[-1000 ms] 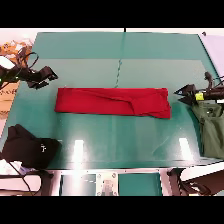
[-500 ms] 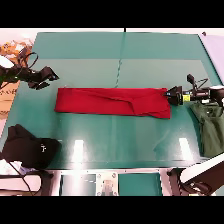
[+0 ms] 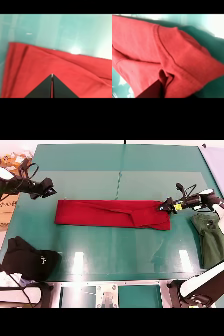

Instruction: Fold the shirts.

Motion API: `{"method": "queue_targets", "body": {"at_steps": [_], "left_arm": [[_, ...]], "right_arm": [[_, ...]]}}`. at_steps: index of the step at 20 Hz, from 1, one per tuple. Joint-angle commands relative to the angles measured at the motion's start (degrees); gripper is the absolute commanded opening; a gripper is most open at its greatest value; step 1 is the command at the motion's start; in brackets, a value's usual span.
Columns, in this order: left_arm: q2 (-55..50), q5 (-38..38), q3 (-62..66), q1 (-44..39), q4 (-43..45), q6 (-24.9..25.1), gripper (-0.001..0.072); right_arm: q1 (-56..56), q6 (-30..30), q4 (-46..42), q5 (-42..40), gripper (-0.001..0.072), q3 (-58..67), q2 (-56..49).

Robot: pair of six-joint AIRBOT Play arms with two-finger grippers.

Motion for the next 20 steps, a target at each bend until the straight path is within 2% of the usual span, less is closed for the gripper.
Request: {"method": "queue_targets", "body": {"at_steps": [1,5,8,11,14,17,20], "left_arm": [[-0.02,0.35,0.04,-0.68,-4.61,3.78,0.0023],[-0.66,3.37,-0.02,-9.55,-4.26,8.48,0.0023],[-3.26,10.71,0.0,-21.09,-3.93,10.64,0.0023],[-9.18,18.97,0.04,-34.16,-4.48,10.78,0.0023],[-15.1,27.89,0.83,-43.82,-6.86,10.75,0.0023],[-21.09,28.09,5.95,-47.84,-10.05,10.69,0.0023],[-25.07,24.65,10.91,-48.26,-12.66,10.67,0.0023]], "right_arm": [[1.95,3.1,-1.62,0.2,0.0045,1.9,0.07],[2.54,9.07,-6.25,2.99,0.0024,6.49,3.54],[3.41,12.68,-6.99,6.67,0.0025,9.57,10.1],[5.75,18.12,-6.43,11.74,0.0024,13.09,17.2],[9.25,22.51,-6.4,13.73,0.0025,15.47,23.21],[12.61,25.33,-6.4,14.19,0.0025,16.52,27.02],[14.95,26.53,-6.45,14.27,0.0025,16.5,27.58]]}}
